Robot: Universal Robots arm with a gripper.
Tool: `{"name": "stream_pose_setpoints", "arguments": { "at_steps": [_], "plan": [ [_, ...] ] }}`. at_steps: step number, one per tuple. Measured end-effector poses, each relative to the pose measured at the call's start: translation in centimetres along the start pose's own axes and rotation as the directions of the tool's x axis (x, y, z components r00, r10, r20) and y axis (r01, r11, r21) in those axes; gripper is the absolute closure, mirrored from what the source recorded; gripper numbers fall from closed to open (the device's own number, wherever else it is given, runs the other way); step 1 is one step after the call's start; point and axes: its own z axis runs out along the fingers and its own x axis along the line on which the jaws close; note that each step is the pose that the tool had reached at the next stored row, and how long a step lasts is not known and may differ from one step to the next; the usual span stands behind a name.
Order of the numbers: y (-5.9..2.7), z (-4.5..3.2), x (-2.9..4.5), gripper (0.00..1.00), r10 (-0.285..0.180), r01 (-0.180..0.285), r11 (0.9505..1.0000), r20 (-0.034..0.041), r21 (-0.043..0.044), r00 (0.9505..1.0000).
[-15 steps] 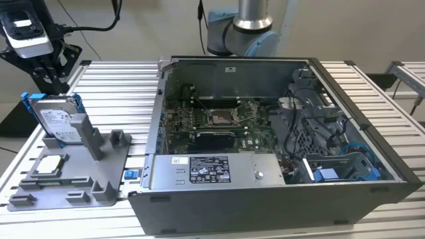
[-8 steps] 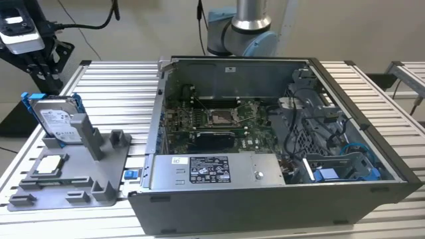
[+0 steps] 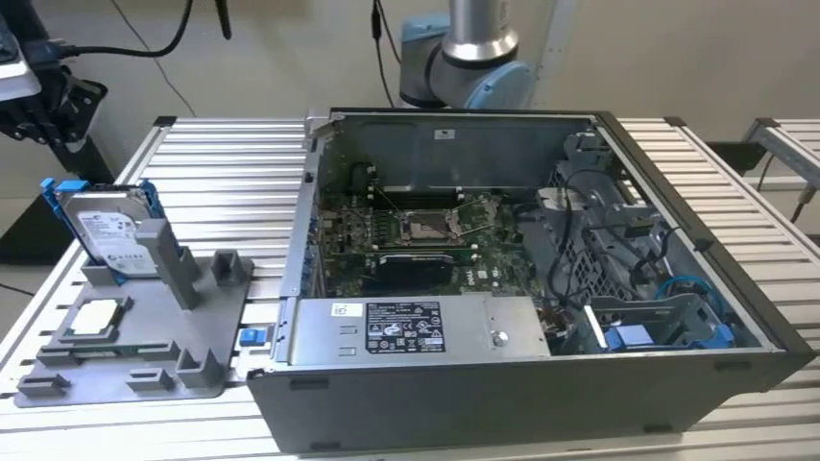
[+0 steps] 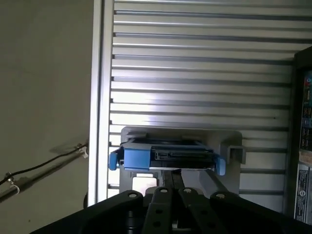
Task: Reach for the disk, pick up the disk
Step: 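Reach for the disk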
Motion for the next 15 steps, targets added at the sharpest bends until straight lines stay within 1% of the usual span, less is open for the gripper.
{"name": "stream_pose_setpoints", "arguments": {
  "at_steps": [1,2,6,9,15],
  "plan": [
    [0.08,0.03,0.46,1.00,0.000,0.000,1.0000,-0.0001,0.0000,1.0000],
    [0.11,0.06,0.75,1.00,0.000,0.000,1.0000,-0.0001,0.0001,1.0000],
    [0.18,0.19,1.66,1.00,0.000,0.000,1.0000,-0.0001,0.0012,1.0000],
    [0.18,0.24,1.92,1.00,0.000,0.000,1.0000,-0.0002,0.0016,1.0000],
    [0.18,0.24,1.95,1.00,0.000,0.000,1.0000,0.0000,0.0016,1.0000]
  ]
}}
